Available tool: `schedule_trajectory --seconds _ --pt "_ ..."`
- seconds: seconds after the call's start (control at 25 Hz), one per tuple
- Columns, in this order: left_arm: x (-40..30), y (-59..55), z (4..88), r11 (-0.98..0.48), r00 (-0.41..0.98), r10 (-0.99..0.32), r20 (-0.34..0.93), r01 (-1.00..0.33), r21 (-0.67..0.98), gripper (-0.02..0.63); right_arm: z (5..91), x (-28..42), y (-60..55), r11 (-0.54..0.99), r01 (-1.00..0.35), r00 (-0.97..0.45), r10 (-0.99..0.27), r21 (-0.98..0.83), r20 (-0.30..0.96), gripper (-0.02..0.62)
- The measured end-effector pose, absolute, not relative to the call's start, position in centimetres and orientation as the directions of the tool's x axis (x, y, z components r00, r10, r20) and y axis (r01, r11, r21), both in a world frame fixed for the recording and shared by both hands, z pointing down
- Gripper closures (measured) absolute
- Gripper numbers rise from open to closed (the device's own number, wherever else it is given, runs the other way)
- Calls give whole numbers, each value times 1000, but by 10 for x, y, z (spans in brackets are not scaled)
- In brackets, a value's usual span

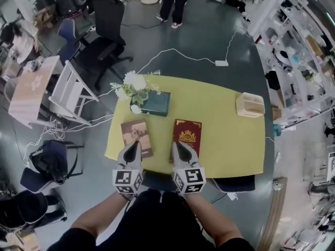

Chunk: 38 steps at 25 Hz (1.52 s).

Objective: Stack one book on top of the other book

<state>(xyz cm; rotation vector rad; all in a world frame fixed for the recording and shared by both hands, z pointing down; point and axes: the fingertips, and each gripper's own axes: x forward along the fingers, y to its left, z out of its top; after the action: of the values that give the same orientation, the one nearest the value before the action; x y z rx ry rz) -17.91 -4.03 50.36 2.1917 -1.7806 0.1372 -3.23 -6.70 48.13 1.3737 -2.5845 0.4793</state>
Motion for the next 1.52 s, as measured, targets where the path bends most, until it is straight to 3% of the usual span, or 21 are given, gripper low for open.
schedule_trajectory --seconds 0.56,1.32,1.36,1.44,1.52 --pt "-72 -13 446 -442 462 -867 186 -886 140 598 438 57 -25 392 -903 -428 -856 -175 289 591" --pt "-52 -32 466 -523 559 -804 203 -827 206 596 451 86 -33 285 -947 -318 -902 -151 291 591" --pt "-48 -36 468 -525 563 -801 202 -824 212 580 453 90 -38 288 -945 -322 -900 -154 292 591" --pt "-40 -44 473 -528 569 -796 205 -819 225 528 462 97 -47 300 -939 -339 -891 -169 302 514" --pt "-33 -53 482 -518 566 -795 216 -820 244 490 475 105 -58 309 -932 -355 -879 -187 319 496"
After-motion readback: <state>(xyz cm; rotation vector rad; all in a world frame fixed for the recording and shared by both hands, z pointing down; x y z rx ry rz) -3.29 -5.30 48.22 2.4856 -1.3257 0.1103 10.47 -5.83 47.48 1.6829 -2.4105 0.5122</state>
